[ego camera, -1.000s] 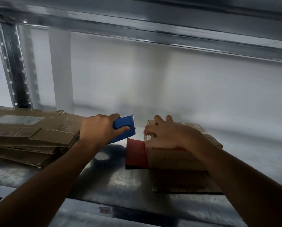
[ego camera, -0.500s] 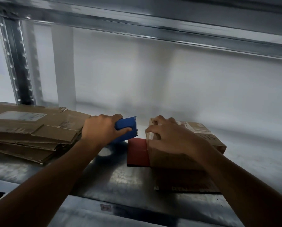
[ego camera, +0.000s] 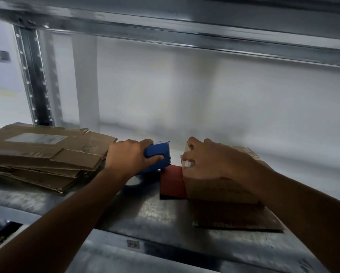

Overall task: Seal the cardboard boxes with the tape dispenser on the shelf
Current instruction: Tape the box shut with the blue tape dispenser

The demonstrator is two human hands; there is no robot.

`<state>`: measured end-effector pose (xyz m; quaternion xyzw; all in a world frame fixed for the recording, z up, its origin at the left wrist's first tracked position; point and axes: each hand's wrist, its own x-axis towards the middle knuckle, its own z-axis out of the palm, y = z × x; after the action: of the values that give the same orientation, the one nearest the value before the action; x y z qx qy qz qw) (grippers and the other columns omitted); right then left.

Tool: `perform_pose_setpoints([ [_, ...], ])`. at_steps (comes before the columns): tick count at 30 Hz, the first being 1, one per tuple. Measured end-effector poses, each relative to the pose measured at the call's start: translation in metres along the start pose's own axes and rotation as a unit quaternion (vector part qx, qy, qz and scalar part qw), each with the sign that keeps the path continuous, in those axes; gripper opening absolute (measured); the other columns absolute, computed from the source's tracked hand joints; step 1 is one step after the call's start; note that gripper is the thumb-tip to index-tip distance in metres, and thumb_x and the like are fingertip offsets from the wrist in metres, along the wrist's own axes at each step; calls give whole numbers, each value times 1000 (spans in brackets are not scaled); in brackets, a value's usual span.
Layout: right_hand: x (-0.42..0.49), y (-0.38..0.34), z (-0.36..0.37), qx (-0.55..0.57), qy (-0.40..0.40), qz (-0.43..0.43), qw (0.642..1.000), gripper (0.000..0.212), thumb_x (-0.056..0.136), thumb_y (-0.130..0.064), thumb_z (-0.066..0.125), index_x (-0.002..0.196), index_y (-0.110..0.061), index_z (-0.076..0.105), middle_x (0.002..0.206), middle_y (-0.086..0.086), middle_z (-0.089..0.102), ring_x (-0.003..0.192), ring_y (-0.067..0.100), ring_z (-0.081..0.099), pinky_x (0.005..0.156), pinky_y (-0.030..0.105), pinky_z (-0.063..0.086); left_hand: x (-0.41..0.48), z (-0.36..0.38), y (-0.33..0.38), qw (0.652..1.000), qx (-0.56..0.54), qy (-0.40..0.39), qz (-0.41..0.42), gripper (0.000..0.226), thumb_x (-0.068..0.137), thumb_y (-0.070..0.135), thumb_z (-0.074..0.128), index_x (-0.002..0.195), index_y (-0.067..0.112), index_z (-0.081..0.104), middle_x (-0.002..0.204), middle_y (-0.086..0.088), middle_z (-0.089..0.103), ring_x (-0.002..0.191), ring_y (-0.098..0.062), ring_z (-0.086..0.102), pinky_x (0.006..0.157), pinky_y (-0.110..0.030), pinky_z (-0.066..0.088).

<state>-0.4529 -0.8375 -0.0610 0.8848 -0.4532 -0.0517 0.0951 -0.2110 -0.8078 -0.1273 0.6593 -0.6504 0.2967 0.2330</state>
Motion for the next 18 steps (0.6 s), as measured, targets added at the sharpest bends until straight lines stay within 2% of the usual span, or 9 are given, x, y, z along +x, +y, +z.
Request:
perform_pose_setpoints([
  [3,0,-2,1,19,0,11,1000,83,67,-78,23,141,-51,47,134,-8,37,114,19,40,93,41,42,-2,-2,1,1000,3,-1,-4,55,82,85,44,105,40,64,67,10,59,59,-12,43,57,-26,33],
  [5,-5,-2,6,49,20,-1,999,79,74,-72,27,151,-56,24,143,-5,35,127,26,40,101,47,43,-3,-4,1,1000,-1,4,-3,55,81,85,45,105,39,65,67,9,62,58,-15,50,57,-26,33],
  [7,-16,0,11,99,62,-9,993,83,78,-69,36,153,-58,1,158,0,27,143,30,32,110,53,37,-4,-5,0,1000,-12,8,-2,55,81,84,47,106,39,66,70,7,67,62,-17,60,58,-26,34],
  [9,-29,5,14,115,88,11,989,88,78,-76,39,151,-59,-8,168,2,14,153,31,17,118,60,25,-4,-5,0,1000,-19,15,-2,53,81,82,51,107,39,68,71,6,69,64,-18,64,58,-26,34],
  [11,-36,11,15,70,66,27,995,94,71,-88,29,152,-57,-8,169,-1,10,156,29,8,120,66,12,-3,-6,1,999,-21,32,-1,50,80,80,57,103,37,70,68,5,69,61,-19,64,57,-25,33],
  [12,-39,13,15,54,50,26,997,97,68,-92,24,152,-56,-7,169,-2,11,156,28,9,119,67,10,-3,-6,1,999,-24,42,-1,48,80,79,60,101,37,70,65,5,68,58,-19,63,56,-25,32],
  [15,-45,18,13,68,56,17,996,98,66,-93,19,154,-53,3,167,-6,19,153,25,17,119,61,18,-1,-7,3,998,-27,65,0,43,79,74,66,96,34,72,60,5,65,50,-16,52,54,-23,30],
  [18,-51,22,14,86,80,12,993,94,70,-88,25,154,-51,7,166,-12,23,151,21,23,118,54,25,-2,-10,3,997,-33,77,5,42,78,71,70,92,32,73,57,5,63,48,-14,46,53,-22,30],
])
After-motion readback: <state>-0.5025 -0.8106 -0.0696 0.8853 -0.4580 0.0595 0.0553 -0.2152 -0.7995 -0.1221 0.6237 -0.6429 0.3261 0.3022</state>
